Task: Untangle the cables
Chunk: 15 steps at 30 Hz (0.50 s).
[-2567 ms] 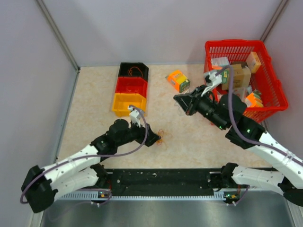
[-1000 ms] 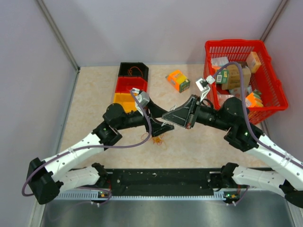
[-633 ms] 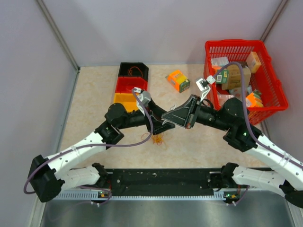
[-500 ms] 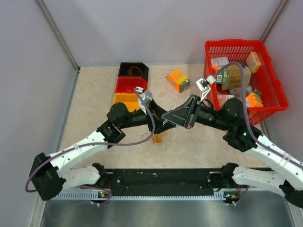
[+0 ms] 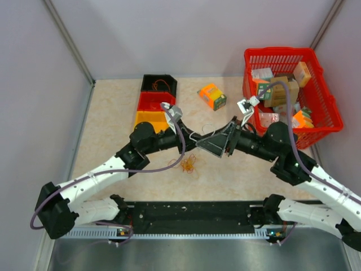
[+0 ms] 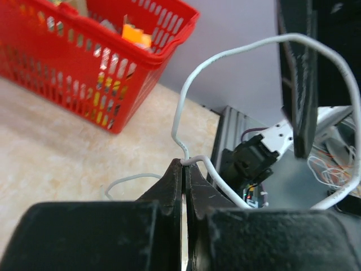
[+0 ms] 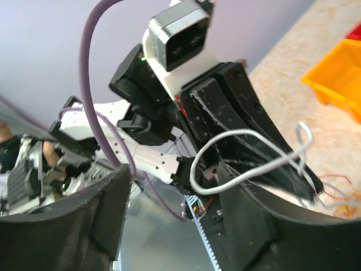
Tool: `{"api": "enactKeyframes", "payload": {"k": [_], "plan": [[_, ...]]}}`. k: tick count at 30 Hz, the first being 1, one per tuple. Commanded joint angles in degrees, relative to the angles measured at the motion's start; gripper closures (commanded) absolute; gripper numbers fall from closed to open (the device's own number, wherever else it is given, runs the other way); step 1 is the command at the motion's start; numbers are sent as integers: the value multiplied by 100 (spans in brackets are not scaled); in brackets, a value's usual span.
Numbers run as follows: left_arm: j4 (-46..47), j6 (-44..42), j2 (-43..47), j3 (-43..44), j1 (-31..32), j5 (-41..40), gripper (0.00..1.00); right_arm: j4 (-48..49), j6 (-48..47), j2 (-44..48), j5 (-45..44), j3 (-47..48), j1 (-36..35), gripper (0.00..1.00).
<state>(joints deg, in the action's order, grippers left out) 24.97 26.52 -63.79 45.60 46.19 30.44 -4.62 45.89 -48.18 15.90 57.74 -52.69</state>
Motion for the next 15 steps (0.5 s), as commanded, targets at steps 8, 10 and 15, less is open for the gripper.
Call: {"api": "enactKeyframes", "payload": {"k": [8, 10, 15], "plan": [[-3147, 430, 87, 862, -1566, -1781, 100, -2491, -600, 1872, -1951, -1377, 4, 1], [-3209, 791, -316, 1055, -2234, -1288, 100, -2482, -389, 2154, -1784, -1816, 13, 1], [-2973, 1626, -1660, 2135, -3177, -487, 100, -2473, -54, 2480, -1625, -2266, 13, 1]]}}
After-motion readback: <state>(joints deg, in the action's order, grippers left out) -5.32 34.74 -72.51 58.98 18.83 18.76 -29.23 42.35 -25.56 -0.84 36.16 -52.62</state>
